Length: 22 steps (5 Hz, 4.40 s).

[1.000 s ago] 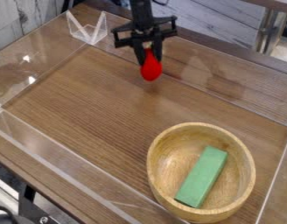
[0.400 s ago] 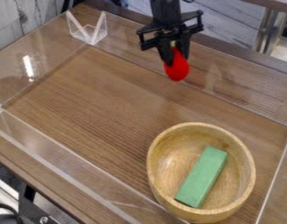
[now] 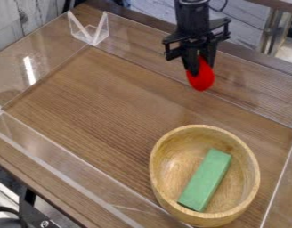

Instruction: Move the red fruit to the right

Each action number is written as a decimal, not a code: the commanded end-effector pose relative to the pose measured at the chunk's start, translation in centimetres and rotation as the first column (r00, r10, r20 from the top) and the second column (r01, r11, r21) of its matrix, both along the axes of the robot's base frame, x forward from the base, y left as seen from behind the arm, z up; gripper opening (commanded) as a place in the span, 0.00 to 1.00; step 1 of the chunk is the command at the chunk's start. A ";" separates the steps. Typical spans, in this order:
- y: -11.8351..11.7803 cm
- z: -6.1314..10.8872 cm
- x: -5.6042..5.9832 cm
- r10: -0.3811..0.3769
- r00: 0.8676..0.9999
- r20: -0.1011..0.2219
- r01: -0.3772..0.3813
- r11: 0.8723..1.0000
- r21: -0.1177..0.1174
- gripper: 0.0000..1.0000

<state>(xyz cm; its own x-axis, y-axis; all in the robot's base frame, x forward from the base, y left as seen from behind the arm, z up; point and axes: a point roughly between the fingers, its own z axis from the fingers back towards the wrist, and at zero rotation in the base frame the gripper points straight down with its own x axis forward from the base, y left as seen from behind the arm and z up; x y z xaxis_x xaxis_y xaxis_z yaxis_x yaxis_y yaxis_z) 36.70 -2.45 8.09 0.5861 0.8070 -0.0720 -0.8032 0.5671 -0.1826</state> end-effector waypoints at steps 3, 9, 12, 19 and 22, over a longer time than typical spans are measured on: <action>0.4 2.0 0.6 0.172 0.980 0.100 -0.173 0.985 0.011 0.00; -2.7 -2.1 0.1 0.136 0.981 0.140 -0.139 0.990 0.013 1.00; -1.5 -3.1 -0.1 0.070 0.989 0.131 -0.073 0.997 0.018 1.00; 0.3 2.1 -0.9 0.032 0.989 0.142 -0.028 0.999 -0.030 1.00; -3.0 -1.9 -0.7 0.055 0.986 0.155 -0.061 0.998 0.031 0.00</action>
<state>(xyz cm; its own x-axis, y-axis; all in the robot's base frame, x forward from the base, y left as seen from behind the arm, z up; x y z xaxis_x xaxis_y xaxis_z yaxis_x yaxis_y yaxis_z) 35.36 -5.29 4.57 0.5366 0.8436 0.0186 -0.8153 0.5241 -0.2461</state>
